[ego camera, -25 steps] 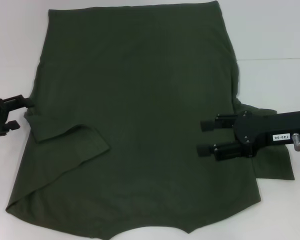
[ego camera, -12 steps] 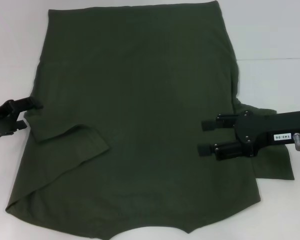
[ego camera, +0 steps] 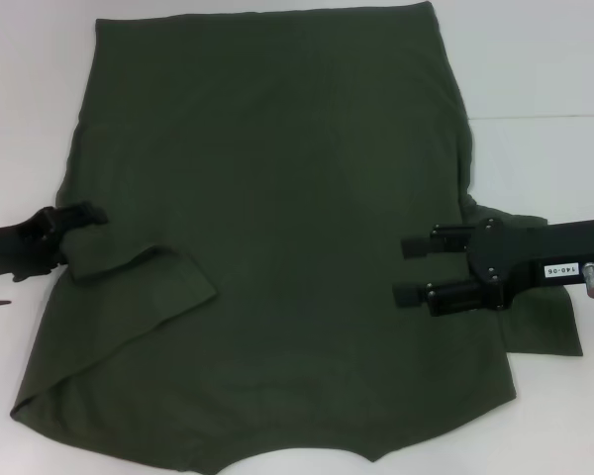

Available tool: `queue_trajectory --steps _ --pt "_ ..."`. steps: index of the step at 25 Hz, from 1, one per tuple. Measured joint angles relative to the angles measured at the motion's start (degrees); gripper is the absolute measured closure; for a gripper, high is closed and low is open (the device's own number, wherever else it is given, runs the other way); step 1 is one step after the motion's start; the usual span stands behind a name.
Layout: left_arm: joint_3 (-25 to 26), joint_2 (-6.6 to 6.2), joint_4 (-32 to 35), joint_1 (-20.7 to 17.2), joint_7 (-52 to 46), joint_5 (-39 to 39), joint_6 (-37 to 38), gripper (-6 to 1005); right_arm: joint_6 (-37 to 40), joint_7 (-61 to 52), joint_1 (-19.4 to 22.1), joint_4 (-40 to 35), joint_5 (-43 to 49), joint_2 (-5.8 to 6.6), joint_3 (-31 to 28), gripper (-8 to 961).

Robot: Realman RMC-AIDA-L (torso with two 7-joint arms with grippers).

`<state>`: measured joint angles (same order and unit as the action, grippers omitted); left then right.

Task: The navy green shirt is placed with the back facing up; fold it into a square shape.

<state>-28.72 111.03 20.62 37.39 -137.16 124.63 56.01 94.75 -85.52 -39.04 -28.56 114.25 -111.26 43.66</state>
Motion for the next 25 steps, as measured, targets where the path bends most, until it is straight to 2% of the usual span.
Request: queue_trajectory --steps 8,12,18,22,25 --pt "0.0 0.23 -0.6 0.4 -0.3 0.0 0.8 132 0.0 0.0 0.0 0.1 0.0 0.0 0.0 75" --pt "0.0 0.85 -0.8 1.2 -0.5 -0.2 0.4 133 0.0 0.0 0.0 0.3 0.1 0.0 0.0 75" --pt "2.2 2.03 -0.3 5.7 -6.4 -3.9 0.0 134 0.1 -0.2 0.2 0.2 0.0 0.0 0.0 75" --pt "1.9 1.08 0.3 9.6 -10.6 -4.0 -0.7 135 0.3 -0.9 0.2 -0.1 0.0 0.0 -0.1 75" --pt "1.8 0.28 0.4 10.2 -11.2 -3.9 -1.0 135 0.4 -1.4 0.3 -0.2 0.1 0.0 -0.1 75"
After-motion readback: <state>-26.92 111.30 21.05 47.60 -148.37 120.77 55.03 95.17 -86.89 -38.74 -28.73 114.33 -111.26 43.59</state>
